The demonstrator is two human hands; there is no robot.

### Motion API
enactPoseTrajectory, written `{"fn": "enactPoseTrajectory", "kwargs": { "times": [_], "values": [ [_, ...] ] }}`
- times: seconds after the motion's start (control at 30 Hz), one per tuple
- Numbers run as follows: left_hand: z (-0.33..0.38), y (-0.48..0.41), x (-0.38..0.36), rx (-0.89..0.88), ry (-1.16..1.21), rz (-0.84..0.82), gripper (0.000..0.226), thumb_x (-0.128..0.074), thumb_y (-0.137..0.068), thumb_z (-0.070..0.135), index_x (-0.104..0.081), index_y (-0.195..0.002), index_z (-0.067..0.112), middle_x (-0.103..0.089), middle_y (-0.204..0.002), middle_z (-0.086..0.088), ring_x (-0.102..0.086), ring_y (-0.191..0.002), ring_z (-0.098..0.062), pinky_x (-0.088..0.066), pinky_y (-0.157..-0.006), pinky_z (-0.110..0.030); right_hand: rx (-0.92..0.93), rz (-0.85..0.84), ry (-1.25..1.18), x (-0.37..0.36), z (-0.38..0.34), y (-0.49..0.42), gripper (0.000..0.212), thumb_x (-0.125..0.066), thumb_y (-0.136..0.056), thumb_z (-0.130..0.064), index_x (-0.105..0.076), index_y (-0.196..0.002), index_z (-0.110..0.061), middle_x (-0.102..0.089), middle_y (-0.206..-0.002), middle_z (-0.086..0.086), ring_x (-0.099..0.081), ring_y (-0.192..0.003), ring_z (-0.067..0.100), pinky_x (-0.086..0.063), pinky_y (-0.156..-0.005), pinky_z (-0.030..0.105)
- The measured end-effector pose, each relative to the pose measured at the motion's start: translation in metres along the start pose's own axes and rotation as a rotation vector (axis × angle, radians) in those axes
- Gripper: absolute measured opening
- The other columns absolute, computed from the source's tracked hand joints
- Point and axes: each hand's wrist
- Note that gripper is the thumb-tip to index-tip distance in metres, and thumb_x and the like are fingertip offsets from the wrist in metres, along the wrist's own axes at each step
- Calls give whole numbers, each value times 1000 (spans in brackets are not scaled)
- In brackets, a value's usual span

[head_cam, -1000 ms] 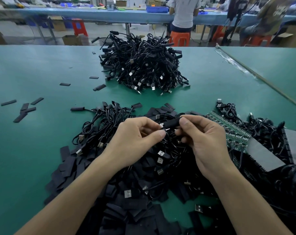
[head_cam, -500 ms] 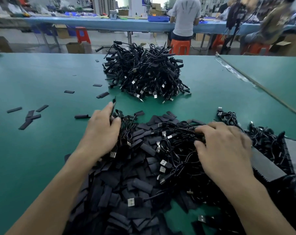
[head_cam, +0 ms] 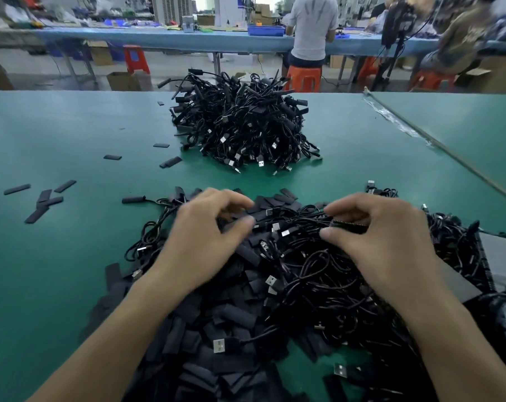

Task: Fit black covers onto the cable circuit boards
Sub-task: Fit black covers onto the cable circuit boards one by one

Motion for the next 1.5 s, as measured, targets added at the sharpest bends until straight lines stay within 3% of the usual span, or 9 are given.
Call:
{"fn": "enactPoseTrajectory", "kwargs": {
  "times": [0.1, 0.17, 0.27, 0.4, 0.5, 0.6, 1.1, 1.33, 1.5],
  "values": [
    [21, 10, -11, -19, 349, -323, 24, -75, -81, 39, -70, -104, 35, -72, -87, 13, -66, -74, 0, -49, -67, -13, -11, 6, -377, 0, -4, -1, 28, -91, -56, -32, -75, -79, -35, -72, -73, -17, -67, -64, -1, -54, -64, 17],
    [28, 17, -20, -57, 399, -380, 19, -73, -84, 41, -67, -101, 36, -70, -81, 15, -60, -62, 3, -46, -58, -14, -16, -75, -571, -5, -8, 0, 31, -93, -57, -23, -76, -81, -33, -73, -74, -8, -67, -63, 5, -54, -61, 19],
    [30, 20, -26, -66, 462, -333, 14, -72, -90, 27, -65, -86, 38, -59, -63, 20, -46, -46, 6, -34, -48, -6, 3, -159, -689, -12, -10, 1, 29, -88, -65, -8, -77, -83, -27, -75, -77, -2, -71, -69, 9, -55, -67, 21],
    [29, 16, -25, -10, 493, -245, 10, -76, -85, 25, -68, -84, 31, -63, -67, 16, -52, -57, 3, -39, -56, -13, -94, -160, -651, -13, -4, 1, 17, -86, -70, -24, -77, -84, -28, -76, -77, -1, -71, -68, 11, -60, -68, 31],
    [32, 15, -21, 47, 589, -227, 13, -78, -79, 31, -69, -88, 27, -69, -74, 11, -60, -66, -1, -45, -59, -16, -129, -233, -676, -16, -5, 4, 17, -83, -71, -34, -75, -79, -21, -74, -69, 2, -67, -59, 12, -56, -58, 28],
    [33, 13, -17, 70, 694, -186, 19, -78, -80, 30, -68, -87, 16, -66, -73, 9, -58, -67, -4, -47, -61, -17, -125, -333, -804, -18, -7, 5, 16, -84, -72, -34, -76, -79, -22, -75, -74, 5, -70, -65, 15, -55, -61, 27],
    [32, 14, -19, 362, 1108, -308, 10, -77, -76, 24, -74, -75, 15, -65, -78, -8, -60, -71, -16, -53, -68, -25, -209, -475, -1190, -32, -5, 9, 13, -84, -72, -25, -78, -80, -18, -75, -80, 6, -71, -71, 14, -57, -65, 25],
    [34, 13, -18, 422, 1084, -237, 19, -87, -62, 27, -75, -70, 15, -64, -82, -17, -56, -76, -28, -49, -73, -39, -231, -390, -1165, -37, -8, 9, 21, -81, -67, -30, -78, -82, -17, -75, -81, 10, -71, -71, 17, -57, -65, 27],
    [32, 11, -19, 410, 1061, -138, 19, -84, -55, 27, -72, -66, 17, -66, -67, -2, -61, -57, -11, -55, -53, -22, -334, -137, -965, -34, 3, 2, 16, -85, -68, -18, -77, -82, -22, -74, -84, 1, -69, -77, 17, -58, -72, 28]
  ]
}}
Point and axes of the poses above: each hand's wrist, its own y-axis away from the middle knuckle, its own x-axis out of the back of the hand, z = x × y
